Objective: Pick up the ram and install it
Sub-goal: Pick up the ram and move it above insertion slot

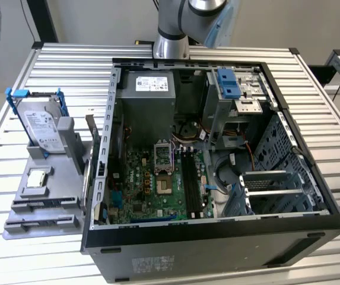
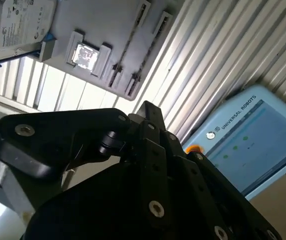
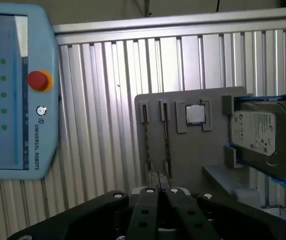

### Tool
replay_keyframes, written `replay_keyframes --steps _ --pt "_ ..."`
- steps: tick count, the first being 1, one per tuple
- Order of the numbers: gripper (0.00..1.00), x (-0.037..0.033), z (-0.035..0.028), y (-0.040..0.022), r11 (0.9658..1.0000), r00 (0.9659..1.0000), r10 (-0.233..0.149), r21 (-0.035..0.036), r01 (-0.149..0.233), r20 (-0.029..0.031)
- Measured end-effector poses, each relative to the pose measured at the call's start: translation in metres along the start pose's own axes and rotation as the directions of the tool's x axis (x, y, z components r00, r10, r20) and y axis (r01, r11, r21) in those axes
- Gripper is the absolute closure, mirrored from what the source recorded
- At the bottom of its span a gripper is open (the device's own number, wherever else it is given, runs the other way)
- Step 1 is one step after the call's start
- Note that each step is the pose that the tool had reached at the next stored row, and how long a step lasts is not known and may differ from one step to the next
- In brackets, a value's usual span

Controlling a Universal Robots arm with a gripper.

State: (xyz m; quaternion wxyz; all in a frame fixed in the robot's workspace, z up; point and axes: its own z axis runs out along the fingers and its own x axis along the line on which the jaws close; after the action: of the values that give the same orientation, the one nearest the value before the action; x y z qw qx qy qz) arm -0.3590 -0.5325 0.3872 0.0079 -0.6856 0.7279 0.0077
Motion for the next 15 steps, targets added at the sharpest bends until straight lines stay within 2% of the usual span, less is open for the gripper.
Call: replay_keyframes --steps 4,8,15 --pt "1.00 0.0000 0.0017 0.0000 0.9974 0.9974 -0.072 -0.0005 0.072 0.0000" --pt "1.00 -0.0001 0.0038 -0.0001 0.9908 0.9908 -0.136 -0.0011 0.136 0.0000" --pt "1.00 -0.0001 0.0050 0.0000 0.9905 0.9905 -0.138 -0.0004 0.138 -0.0001"
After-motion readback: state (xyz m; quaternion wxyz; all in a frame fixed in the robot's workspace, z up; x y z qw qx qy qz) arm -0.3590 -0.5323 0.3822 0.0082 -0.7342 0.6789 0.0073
